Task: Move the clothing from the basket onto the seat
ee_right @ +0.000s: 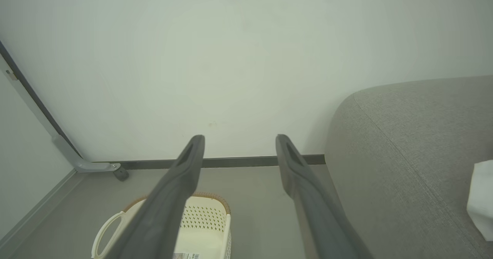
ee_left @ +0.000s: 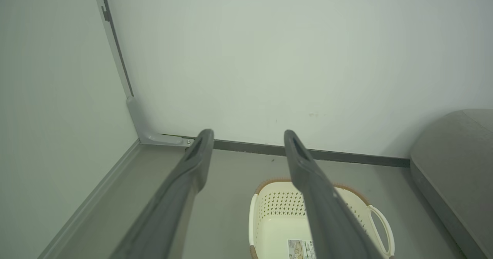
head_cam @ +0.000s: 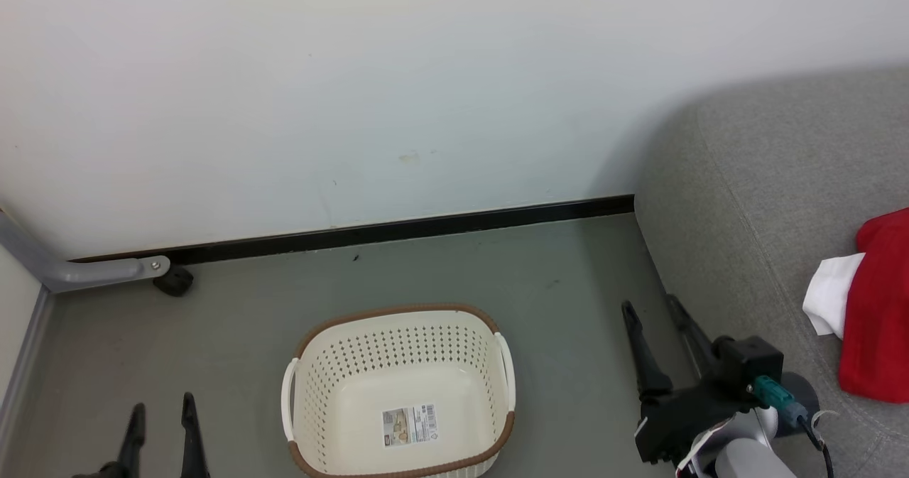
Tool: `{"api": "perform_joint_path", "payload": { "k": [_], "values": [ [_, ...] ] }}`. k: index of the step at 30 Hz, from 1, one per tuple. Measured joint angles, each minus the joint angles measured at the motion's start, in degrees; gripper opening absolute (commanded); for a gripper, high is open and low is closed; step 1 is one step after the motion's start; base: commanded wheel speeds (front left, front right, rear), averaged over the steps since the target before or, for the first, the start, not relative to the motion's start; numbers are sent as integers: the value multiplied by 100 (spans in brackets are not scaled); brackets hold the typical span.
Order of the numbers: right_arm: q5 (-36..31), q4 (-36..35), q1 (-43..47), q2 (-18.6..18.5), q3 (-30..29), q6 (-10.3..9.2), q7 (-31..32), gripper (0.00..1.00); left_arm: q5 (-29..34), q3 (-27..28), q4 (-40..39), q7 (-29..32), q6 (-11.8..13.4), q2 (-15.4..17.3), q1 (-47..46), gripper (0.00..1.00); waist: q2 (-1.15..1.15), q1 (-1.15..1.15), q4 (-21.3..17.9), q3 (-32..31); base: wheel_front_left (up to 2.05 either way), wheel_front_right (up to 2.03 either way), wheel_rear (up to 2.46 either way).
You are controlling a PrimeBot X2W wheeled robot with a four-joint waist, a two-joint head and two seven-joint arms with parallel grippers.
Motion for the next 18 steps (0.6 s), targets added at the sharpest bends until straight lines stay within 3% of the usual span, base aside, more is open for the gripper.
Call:
{"api": "perform_joint_path", "payload": {
  "k": [8,18],
  "values": [
    [75,288,376,26,-27,8,11,0,-76,-64,290,67,-33,-263,128,0,0,0,4,1,0,0,0],
    [983,203,374,27,-303,68,259,0,-835,38,318,336,-154,-344,97,0,0,0,23,8,0,0,0]
  ]
}}
